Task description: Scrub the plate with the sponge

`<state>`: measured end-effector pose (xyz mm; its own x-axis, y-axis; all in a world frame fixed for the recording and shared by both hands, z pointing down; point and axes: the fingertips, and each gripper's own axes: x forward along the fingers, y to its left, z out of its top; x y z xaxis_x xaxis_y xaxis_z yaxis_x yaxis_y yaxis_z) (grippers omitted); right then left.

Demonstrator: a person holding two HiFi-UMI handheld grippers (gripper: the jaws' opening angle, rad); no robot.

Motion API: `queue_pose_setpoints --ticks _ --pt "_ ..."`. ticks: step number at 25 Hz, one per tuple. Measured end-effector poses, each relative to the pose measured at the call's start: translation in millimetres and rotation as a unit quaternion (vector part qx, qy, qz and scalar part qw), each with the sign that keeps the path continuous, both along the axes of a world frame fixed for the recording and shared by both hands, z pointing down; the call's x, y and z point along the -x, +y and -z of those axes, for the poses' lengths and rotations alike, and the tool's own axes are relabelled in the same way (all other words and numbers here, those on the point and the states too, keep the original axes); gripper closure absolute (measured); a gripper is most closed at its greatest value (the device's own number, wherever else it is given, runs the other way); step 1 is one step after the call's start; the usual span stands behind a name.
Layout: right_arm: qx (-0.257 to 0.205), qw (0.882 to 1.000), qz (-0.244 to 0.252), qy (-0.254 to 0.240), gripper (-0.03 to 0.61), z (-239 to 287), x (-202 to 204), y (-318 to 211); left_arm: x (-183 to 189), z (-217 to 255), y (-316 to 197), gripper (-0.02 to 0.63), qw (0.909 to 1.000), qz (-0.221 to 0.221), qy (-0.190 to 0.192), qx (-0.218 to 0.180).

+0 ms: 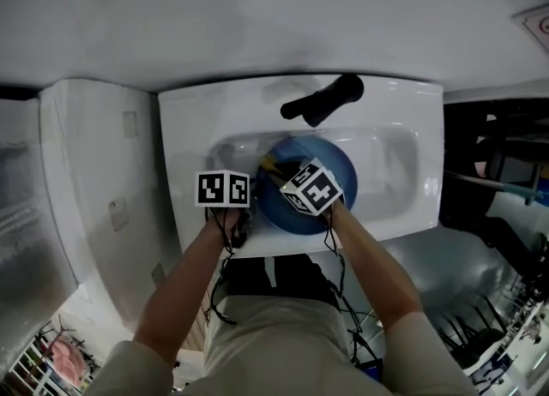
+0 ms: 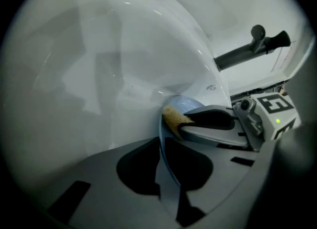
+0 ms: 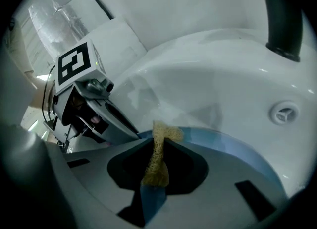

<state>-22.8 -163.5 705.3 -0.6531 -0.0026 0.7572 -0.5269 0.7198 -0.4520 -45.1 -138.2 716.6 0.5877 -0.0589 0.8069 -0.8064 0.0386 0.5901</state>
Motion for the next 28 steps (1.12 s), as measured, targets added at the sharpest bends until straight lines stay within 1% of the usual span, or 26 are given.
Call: queue_pose_setpoints --ticks 3,5,7,9,10,12,13,14,15,18,21,25,28 --pt "-0.023 0.999 0.011 0.025 0.506 -7 -3 -8 4 2 -4 0.577 0.9997 -0.001 -0.016 -0.016" --pt "-0.037 0.997 0.019 0.068 0.506 -15 -14 -16 5 4 -7 0.578 0.9993 -0.005 -0.025 -0.027" --pt "-0.051 0.991 0.034 0.120 0.506 -22 -31 -25 6 6 -10 0.580 0.9992 0.006 -0.024 -0.033" --pt "-0.068 0.981 0.057 0.171 0.506 -27 -51 -31 8 9 -13 0.582 0.9987 0.026 -0.023 -0.038" --pt "-0.080 0.974 0.073 0.200 0.506 -29 -62 -33 9 9 -15 0.585 0.9982 0.037 -0.024 -0.042" --pt "-0.103 0.954 0.111 0.258 0.506 -30 -88 -32 12 10 -18 0.589 0.9971 0.054 -0.028 -0.047" --pt "-0.110 0.946 0.125 0.280 0.506 -30 -100 -29 13 11 -19 0.589 0.9966 0.058 -0.031 -0.048" --pt "-0.111 0.940 0.133 0.294 0.506 -29 -111 -25 13 11 -20 0.589 0.9964 0.060 -0.034 -0.050" --pt "-0.108 0.937 0.137 0.302 0.506 -28 -119 -20 14 12 -20 0.589 0.9962 0.059 -0.037 -0.053" --pt "-0.085 0.938 0.142 0.303 0.506 -18 -134 -2 15 12 -21 0.589 0.9955 0.057 -0.047 -0.059" --pt "-0.051 0.947 0.151 0.281 0.506 0 -140 24 14 11 -21 0.591 0.9950 0.058 -0.052 -0.062" --pt "-0.003 0.958 0.183 0.221 0.506 33 -128 67 16 13 -21 0.591 0.9944 0.062 -0.058 -0.063" --pt "0.026 0.959 0.227 0.170 0.506 50 -104 97 16 15 -20 0.591 0.9942 0.062 -0.062 -0.064"
